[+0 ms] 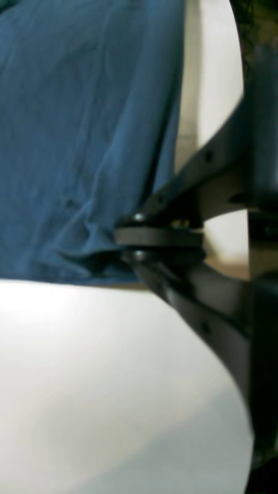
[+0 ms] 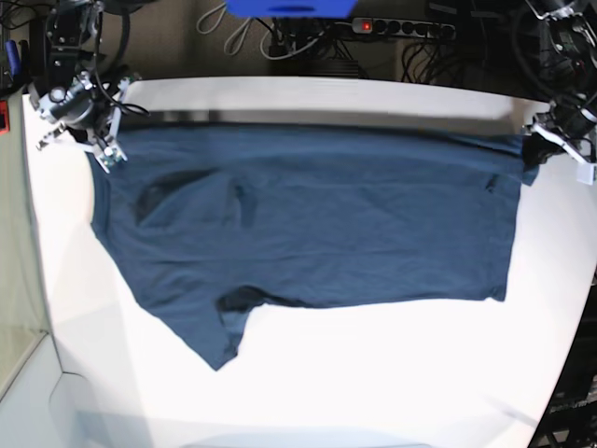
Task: Layout the t-shirt on the table in an organized manner, then fold the t-shirt properly
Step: 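Drag the folded shirt toward the robot with both grippers, then release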
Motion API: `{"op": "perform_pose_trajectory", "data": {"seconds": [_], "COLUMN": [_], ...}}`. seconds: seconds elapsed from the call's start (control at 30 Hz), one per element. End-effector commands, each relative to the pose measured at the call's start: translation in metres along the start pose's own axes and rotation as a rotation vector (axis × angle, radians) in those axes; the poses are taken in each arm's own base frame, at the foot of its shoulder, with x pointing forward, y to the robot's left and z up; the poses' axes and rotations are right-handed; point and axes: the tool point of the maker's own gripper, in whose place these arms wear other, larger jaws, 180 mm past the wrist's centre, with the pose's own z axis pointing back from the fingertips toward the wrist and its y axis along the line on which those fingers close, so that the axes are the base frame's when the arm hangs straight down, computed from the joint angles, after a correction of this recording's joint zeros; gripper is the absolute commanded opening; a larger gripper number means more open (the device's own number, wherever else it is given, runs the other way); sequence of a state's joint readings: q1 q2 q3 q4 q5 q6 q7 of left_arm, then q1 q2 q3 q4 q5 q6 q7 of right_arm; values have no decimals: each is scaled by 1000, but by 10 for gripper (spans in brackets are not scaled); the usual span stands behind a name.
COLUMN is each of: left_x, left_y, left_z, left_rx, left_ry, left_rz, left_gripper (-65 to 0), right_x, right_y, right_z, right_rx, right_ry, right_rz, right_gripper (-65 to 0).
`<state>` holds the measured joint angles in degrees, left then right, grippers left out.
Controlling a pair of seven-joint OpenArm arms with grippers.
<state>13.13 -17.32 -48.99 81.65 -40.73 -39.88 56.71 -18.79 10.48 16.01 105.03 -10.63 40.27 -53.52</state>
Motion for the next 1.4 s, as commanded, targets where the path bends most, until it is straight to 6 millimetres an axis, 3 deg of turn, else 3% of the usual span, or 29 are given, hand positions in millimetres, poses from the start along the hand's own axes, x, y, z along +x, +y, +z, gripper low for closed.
{"op": "perform_pose_trajectory", "data": {"seconds": [0.0,0.77,1.1,1.2,1.37], "left_x": [13,-66,-69,-66,-70], "left_y": [4,26,27,26,29], "left_z": [5,22,21,22,25], "left_rx": [2,110,121,121,132], "left_ry": [-40,188,206,201,224], "left_rz": [-9,-31,-41,-49,-41], "left_gripper": [-645,-641,-638,-579,-371], "right_x": [-3,-25,-31,-32,-19], "right_y": [-6,14,25,29,18], "right_z": [2,2,3,3,17], "right_rx": [-16,26,50,59,13], "right_ry": [-1,48,61,64,20], "right_rz": [6,18,40,49,60], "right_gripper": [-650,-650,-638,-547,-419]}}
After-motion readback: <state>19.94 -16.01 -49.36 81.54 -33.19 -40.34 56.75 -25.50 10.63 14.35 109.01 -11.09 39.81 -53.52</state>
